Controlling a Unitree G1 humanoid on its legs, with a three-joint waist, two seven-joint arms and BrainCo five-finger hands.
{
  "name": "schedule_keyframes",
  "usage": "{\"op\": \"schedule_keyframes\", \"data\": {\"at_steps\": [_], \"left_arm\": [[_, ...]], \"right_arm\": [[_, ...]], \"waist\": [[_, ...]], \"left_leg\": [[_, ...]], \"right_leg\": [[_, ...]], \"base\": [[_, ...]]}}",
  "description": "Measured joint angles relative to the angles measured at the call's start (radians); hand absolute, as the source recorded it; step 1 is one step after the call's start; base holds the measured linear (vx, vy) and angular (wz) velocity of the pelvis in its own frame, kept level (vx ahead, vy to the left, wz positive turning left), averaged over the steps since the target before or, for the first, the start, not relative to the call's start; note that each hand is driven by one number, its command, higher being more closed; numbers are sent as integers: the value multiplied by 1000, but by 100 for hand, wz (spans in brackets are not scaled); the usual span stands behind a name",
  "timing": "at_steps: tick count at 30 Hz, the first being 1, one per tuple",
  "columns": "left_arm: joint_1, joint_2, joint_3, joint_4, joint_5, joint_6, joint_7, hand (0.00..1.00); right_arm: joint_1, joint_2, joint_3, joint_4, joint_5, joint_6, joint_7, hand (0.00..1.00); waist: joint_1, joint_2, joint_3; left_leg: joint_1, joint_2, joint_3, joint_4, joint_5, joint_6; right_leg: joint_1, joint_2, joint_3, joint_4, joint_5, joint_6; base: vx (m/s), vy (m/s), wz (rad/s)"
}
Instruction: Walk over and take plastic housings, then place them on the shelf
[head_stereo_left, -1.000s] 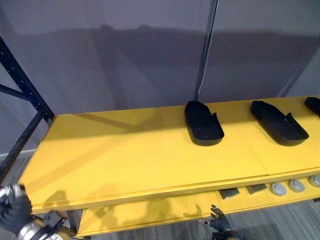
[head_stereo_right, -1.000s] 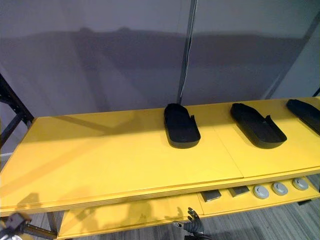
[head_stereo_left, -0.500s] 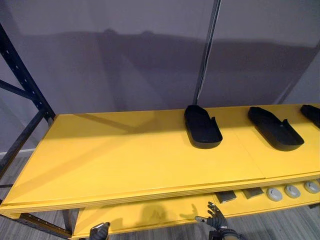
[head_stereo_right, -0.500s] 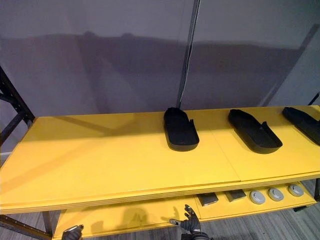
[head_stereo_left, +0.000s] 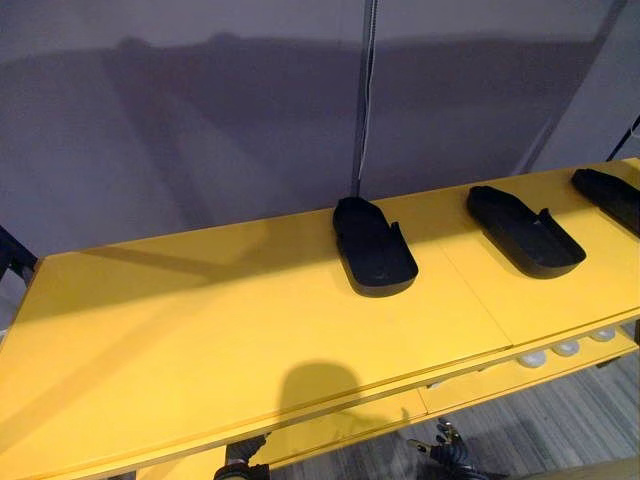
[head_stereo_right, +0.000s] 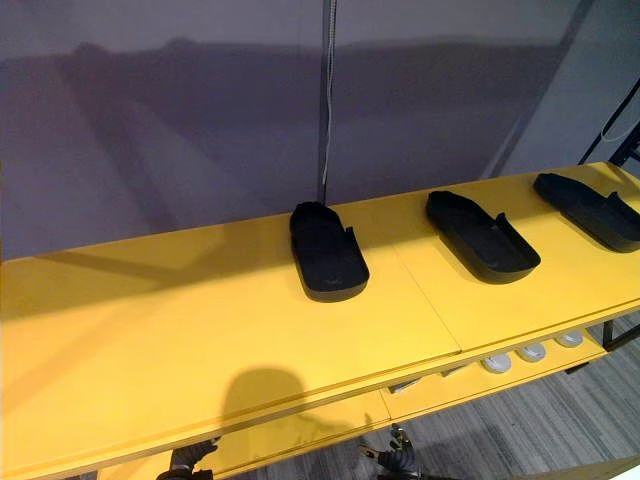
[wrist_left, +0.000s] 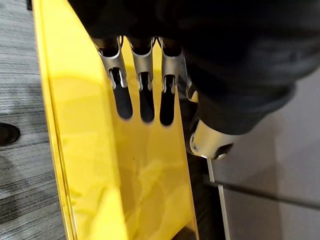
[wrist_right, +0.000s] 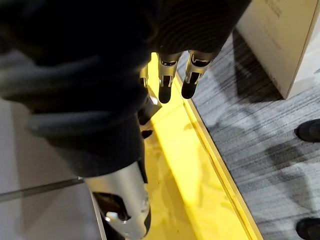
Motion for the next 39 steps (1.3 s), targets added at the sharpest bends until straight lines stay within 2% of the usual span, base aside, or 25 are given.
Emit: {"op": "schedule_keyframes", "data": {"at_steps": [2,7,11,15,24,25,26,27,28,30,31,32,33,34,35,36,39], "left_arm": [[1,7,-14,2,15,-1,-3,0],[7,18,-9,44,15,-2,2,0],[0,15,5,44,14,-5,3,0],[-2,11,11,43,14,-7,4,0],[-66,11,8,46,14,-7,5,0],[-76,12,8,46,14,-7,5,0],[-88,17,8,45,14,-8,5,0],[-106,19,9,44,15,-8,5,0],[-113,19,9,44,15,-8,6,0],[-122,18,-7,39,15,-7,4,0],[-124,18,-15,36,15,-7,3,0],[-128,17,-21,36,15,-6,2,0],[-130,15,-21,36,14,-5,2,0],[-131,20,-20,39,14,-5,2,0],[-131,10,-20,61,14,-3,2,0],[-128,1,-31,71,13,-3,-2,0],[-135,13,-32,101,10,-3,-1,0]], "right_arm": [[-1,0,-1,0,-2,-1,-4,0],[-32,6,0,0,-22,-5,-15,0],[-61,2,5,21,-45,-5,-17,0],[-86,-9,25,21,-58,-4,-17,0],[-95,-17,44,-6,-88,-2,-17,0],[-95,-17,44,-20,-88,-2,-17,0],[-96,-18,43,-28,-88,-2,-18,0],[-102,-18,42,-29,-88,-1,-18,0],[-103,-18,42,-29,-88,-1,-18,0],[-91,-19,39,-29,-88,0,-19,0],[-89,-22,39,-29,-88,0,-19,0],[-91,-23,40,-24,-89,1,-19,0],[-94,-24,40,-8,-93,1,-19,0],[-101,-26,40,10,-97,1,-19,0],[-121,-47,40,49,-108,3,-19,0],[-156,-81,40,109,-112,3,-19,0],[-185,-91,39,152,-126,5,-19,0]], "waist": [[-3,1,5],[3,4,22],[10,17,38],[11,21,55],[35,16,96],[34,15,103],[34,18,99],[37,17,105],[39,18,107],[33,16,103],[33,13,100],[33,8,88],[35,-2,74],[39,-12,62],[42,4,41],[37,33,22],[32,36,20]], "left_leg": [[12,9,8,13,-17,0],[14,36,89,55,-62,-5],[-54,60,121,197,-141,0],[-100,68,146,269,-179,13],[-163,86,290,414,-248,49],[-168,92,308,423,-251,53],[-196,103,329,434,-244,73],[-205,116,352,433,-239,86],[-206,121,362,432,-240,91],[-193,128,378,425,-233,93],[-190,129,386,424,-231,90],[-189,129,396,422,-218,72],[-184,127,408,419,-209,56],[-183,118,411,412,-202,47],[-191,112,386,380,-186,38],[-184,80,274,299,-156,36],[-142,86,283,221,-112,26]], "right_leg": [[5,7,8,0,0,0],[-18,36,107,-1,8,-10],[-60,61,196,-6,42,-12],[-104,73,276,-18,86,4],[-176,71,418,-20,160,64],[-186,71,414,-20,172,67],[-207,66,395,-11,185,56],[-257,57,300,79,169,59],[-278,53,252,139,148,55],[-292,28,150,370,31,45],[-289,17,133,413,8,45],[-270,-11,98,447,-30,46],[-233,-41,48,372,-60,51],[-214,-45,21,307,-70,38],[-195,-23,1,216,-43,19],[-173,18,35,110,19,4],[-175,53,95,59,65,-9]], "base": [[14,-19,-18],[-46,-6,-55],[-92,27,-61],[-113,100,-64],[-160,123,-48],[-183,102,-53],[-171,76,-56],[-123,48,-52],[-86,8,-45],[-46,-53,-25],[-5,-105,-21],[34,-140,-28],[50,-158,-34],[76,-159,-43],[59,-101,-61],[53,-56,-69],[26,-25,-71]]}}
